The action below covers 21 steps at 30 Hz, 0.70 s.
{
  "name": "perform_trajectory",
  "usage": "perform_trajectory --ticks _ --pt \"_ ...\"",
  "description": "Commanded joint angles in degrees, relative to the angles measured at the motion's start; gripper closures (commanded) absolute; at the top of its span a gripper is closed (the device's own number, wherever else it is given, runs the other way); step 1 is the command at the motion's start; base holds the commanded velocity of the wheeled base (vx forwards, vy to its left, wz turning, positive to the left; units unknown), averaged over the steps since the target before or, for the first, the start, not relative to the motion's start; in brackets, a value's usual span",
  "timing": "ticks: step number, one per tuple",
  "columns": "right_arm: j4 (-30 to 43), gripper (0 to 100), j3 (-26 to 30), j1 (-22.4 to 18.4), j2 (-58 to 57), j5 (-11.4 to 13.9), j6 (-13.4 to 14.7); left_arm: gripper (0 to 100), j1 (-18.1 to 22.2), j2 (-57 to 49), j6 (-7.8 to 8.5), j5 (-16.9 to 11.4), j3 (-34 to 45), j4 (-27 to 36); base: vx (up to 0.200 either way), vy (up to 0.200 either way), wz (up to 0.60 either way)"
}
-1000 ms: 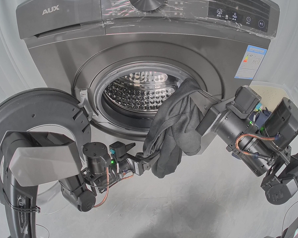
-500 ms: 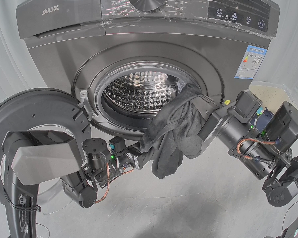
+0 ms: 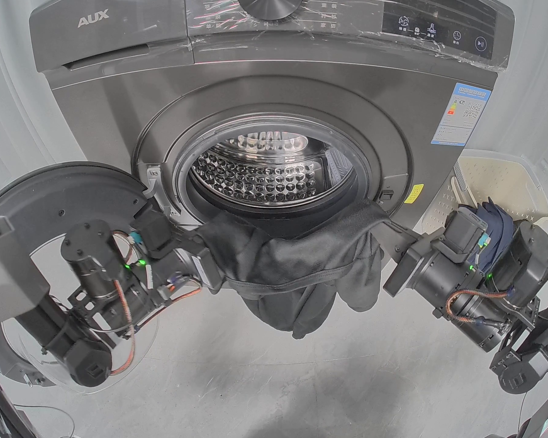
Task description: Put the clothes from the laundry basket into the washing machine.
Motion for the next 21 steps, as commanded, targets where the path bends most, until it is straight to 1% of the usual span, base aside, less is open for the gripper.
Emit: perform_trajectory --ticks 1,3,6,8,9,10,17,21 --pt "-1.2 100 4.6 -1.0 0.4 -0.4 0.7 100 2.4 -11.4 -0.34 -0.2 4.5 0.1 0.000 0.000 0.00" --pt "-1.3 100 4.4 -1.5 0.5 -0.7 0.4 100 2.5 -12.3 -0.25 0.0 4.4 0.1 0.000 0.000 0.00" --pt "-1.3 100 1.9 -4.2 0.9 -0.7 0.5 100 4.4 -13.4 -0.16 -0.4 4.9 0.2 0.000 0.000 0.00" --pt "-1.3 100 1.1 -4.8 1.0 -0.7 0.6 100 5.0 -13.4 -0.16 -0.4 5.0 0.1 0.000 0.000 0.00" --pt "-1.3 100 -0.3 -6.2 1.0 -0.5 0.5 100 6.1 -13.5 -0.16 -0.4 4.9 0.1 0.000 0.000 0.00" --pt "-1.3 100 -1.0 -6.8 1.0 -0.5 0.5 100 6.3 -13.5 -0.16 -0.5 4.9 0.1 0.000 0.000 0.00" --pt "-1.3 100 -4.1 -7.0 0.8 -0.8 0.6 100 6.3 -13.3 0.10 -0.4 5.4 0.1 0.000 0.000 0.00" --pt "-1.3 100 -6.6 -7.0 0.7 -3.2 0.5 100 6.3 -12.5 0.28 -0.4 5.5 0.1 0.000 0.000 0.00"
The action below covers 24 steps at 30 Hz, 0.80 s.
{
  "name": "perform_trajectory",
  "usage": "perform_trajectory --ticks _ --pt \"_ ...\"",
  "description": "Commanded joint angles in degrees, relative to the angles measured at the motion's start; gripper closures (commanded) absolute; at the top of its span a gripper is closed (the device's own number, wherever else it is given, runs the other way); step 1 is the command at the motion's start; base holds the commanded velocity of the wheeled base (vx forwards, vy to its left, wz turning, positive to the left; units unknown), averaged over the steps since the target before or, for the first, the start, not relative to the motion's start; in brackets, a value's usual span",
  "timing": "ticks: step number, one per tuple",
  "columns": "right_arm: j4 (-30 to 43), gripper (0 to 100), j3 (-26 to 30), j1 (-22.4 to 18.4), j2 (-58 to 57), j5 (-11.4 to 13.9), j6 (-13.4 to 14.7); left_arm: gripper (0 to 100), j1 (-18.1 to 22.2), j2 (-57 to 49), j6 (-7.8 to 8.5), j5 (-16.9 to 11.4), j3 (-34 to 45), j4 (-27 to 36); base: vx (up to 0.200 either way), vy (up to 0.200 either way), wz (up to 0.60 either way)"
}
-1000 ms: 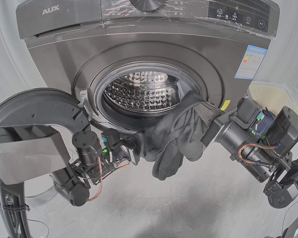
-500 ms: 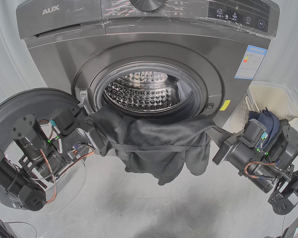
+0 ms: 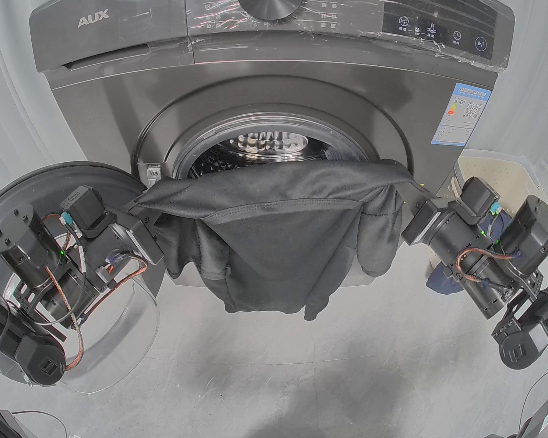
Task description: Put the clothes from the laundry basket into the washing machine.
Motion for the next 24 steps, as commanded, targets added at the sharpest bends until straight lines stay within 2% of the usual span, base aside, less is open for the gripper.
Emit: perform_trajectory --ticks 1,17,22,24 --pt "0.0 100 -2.0 -0.1 0.0 -1.0 -0.1 100 0.0 0.6 0.06 0.1 0.2 -0.1 0.000 0.000 0.00" --pt "0.0 100 -1.7 -0.1 -1.1 -1.2 -0.2 100 -0.4 1.6 0.06 0.0 0.0 -0.1 0.000 0.000 0.00" --pt "0.1 100 -1.0 0.2 -0.8 -1.2 -0.2 100 -4.3 3.1 0.06 0.3 -0.9 -0.1 0.000 0.000 0.00" --pt "0.1 100 1.0 0.8 -0.5 -0.8 -0.2 100 -6.5 5.2 0.23 0.4 -0.9 -0.2 0.000 0.000 0.00"
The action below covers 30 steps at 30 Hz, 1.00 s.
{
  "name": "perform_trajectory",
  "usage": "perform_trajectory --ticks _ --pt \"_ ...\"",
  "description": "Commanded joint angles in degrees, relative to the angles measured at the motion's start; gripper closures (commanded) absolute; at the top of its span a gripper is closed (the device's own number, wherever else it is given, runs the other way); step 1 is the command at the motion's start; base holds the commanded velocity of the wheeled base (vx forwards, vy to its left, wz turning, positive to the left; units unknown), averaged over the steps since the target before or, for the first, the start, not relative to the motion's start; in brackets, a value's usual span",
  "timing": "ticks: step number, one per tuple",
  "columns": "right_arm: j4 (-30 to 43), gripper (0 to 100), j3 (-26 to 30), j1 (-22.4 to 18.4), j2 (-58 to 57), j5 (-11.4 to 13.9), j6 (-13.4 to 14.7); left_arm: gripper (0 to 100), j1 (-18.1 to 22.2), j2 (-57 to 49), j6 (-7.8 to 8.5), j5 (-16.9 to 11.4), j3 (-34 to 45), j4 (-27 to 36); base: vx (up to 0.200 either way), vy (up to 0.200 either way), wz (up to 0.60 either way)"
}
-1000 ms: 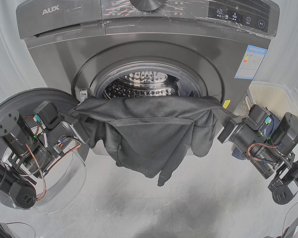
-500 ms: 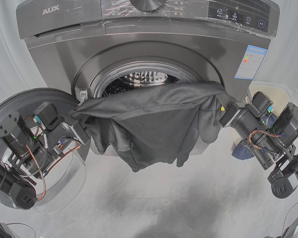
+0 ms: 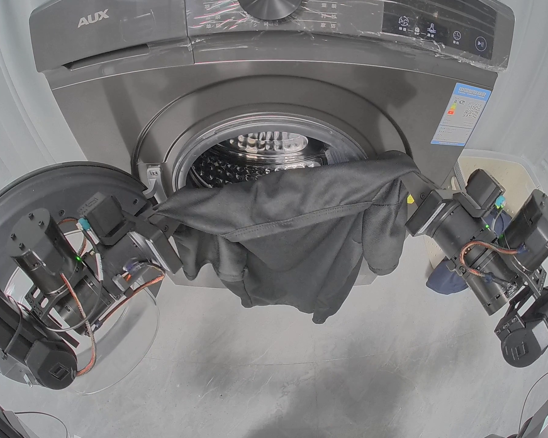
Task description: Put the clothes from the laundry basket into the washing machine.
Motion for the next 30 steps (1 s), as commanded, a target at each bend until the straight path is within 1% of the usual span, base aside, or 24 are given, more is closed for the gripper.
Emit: perform_trajectory --ticks 1,4,5,8,9,10,11,13,15,16,19,20,21,23,24,25,27,30 --pt "0.0 100 3.3 1.1 0.4 0.4 -0.1 100 -3.7 3.3 0.14 0.0 -0.3 -0.1 0.000 0.000 0.00" --pt "0.0 100 5.7 3.0 1.3 0.6 -0.4 100 -6.1 3.4 0.05 0.0 -1.0 -0.1 0.000 0.000 0.00" --pt "-0.1 100 6.4 4.3 2.9 0.6 -0.3 100 -7.9 3.5 0.05 0.2 -1.7 -0.1 0.000 0.000 0.00" --pt "-0.1 100 6.5 4.9 5.2 0.6 -0.2 100 -8.6 3.5 -0.04 0.3 -1.8 -0.1 0.000 0.000 0.00" --pt "-0.1 100 6.2 5.7 8.4 0.6 -0.4 100 -8.9 3.5 -0.04 0.3 -1.7 -0.1 0.000 0.000 0.00" --pt "-0.1 100 6.3 6.2 9.3 0.4 -0.4 100 -8.9 3.4 -0.04 0.3 -1.8 -0.1 0.000 0.000 0.00" --pt "-0.1 0 6.6 6.6 9.8 0.3 -0.5 100 -8.9 3.4 -0.13 0.4 -1.9 -0.1 0.000 0.000 0.00" --pt "-0.1 0 7.0 8.0 11.8 0.0 -1.8 100 -8.9 3.3 -0.13 0.4 -2.3 -0.1 0.000 0.000 0.00" --pt "0.1 0 7.6 8.5 12.9 0.0 -2.0 100 -8.9 3.3 -0.13 0.4 -2.4 -0.1 0.000 0.000 0.00" --pt "0.0 0 10.0 9.6 13.9 0.0 -2.3 100 -8.9 3.1 -0.13 0.4 -2.4 -0.1 0.000 0.000 0.00" --pt "0.0 0 14.6 10.6 15.5 0.5 -2.6 100 -8.9 3.1 -0.13 0.4 -2.7 -0.1 0.000 0.000 0.00" --pt "0.0 0 14.6 10.6 15.5 0.5 -2.6 100 -8.9 3.1 -0.13 0.4 -2.7 -0.1 0.000 0.000 0.00" --pt "0.0 0 18.0 10.8 16.9 1.1 -3.6 100 -8.9 3.2 -0.13 0.3 -2.8 -0.1 0.000 0.000 0.00" --pt "0.0 0 20.7 10.9 17.8 2.1 -3.9 100 -8.9 3.0 -0.13 0.2 -2.9 -0.1 0.000 0.000 0.00" --pt "0.0 0 20.7 10.9 17.8 2.1 -3.9 100 -8.9 2.8 -0.13 0.1 -2.9 -0.2 0.000 0.000 0.00" --pt "-0.1 0 23.1 11.4 18.2 3.6 -3.9 100 -8.9 2.7 -0.22 0.0 -3.0 -0.2 0.000 0.000 0.00" --pt "-0.1 0 24.6 11.5 18.1 4.6 -4.0 100 -8.9 2.4 -0.30 0.0 -3.2 -0.2 0.000 0.000 0.00" --pt "-0.1 0 24.5 11.6 18.2 5.0 -4.0 100 -9.0 2.0 -0.39 -0.2 -3.1 -0.2 0.000 0.000 0.00"
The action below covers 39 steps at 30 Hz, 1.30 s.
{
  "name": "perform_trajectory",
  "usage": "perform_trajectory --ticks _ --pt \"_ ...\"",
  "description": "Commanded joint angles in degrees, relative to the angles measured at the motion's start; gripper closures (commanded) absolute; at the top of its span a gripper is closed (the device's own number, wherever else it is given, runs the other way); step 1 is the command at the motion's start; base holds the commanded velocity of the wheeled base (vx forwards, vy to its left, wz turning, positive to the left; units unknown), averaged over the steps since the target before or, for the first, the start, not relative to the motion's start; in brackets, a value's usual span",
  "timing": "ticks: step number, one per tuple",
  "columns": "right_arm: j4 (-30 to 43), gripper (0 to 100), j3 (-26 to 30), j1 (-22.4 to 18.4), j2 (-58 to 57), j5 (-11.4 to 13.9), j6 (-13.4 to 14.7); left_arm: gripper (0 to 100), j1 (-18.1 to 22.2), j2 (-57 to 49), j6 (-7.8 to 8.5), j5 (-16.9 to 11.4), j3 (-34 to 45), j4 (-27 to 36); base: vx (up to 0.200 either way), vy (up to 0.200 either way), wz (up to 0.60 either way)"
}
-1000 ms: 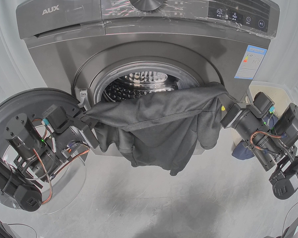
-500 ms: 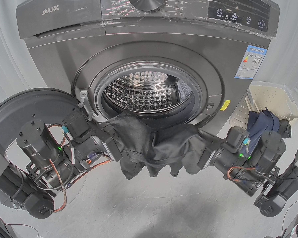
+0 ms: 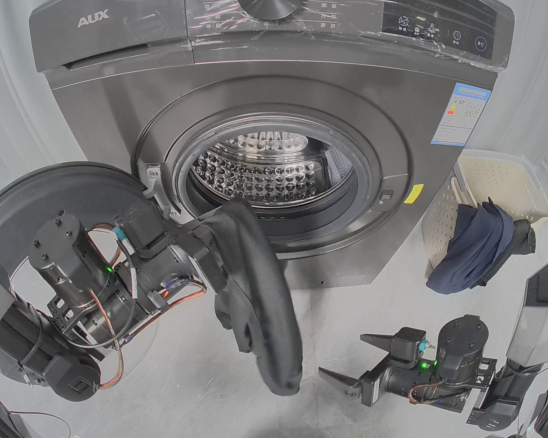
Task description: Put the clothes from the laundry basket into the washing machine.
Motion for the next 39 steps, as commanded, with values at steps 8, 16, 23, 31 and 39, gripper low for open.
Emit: perform_trajectory --ticks 8,16,23,31,39 --pt "-0.1 0 -8.2 -1.5 3.4 0.2 0.0 100 -3.1 -1.9 0.14 -0.2 0.6 -0.1 0.000 0.000 0.00" --pt "-0.1 0 -20.2 -2.5 8.6 0.0 -0.3 100 -4.7 -4.6 -0.12 -0.6 0.7 -0.1 0.000 0.000 0.00" --pt "-0.1 0 -26.4 -2.4 11.4 0.3 -0.6 100 -5.0 -4.8 -0.12 -0.6 0.5 -0.1 0.000 0.000 0.00" --pt "-0.1 0 -29.1 -1.3 13.3 0.5 -1.4 100 -5.3 -4.7 -0.04 -0.4 0.6 -0.1 0.000 0.000 0.00" --pt "-0.1 0 -23.8 -0.6 9.1 0.5 -0.9 100 -4.7 -4.3 -0.12 -0.4 0.6 -0.1 0.000 0.000 0.00"
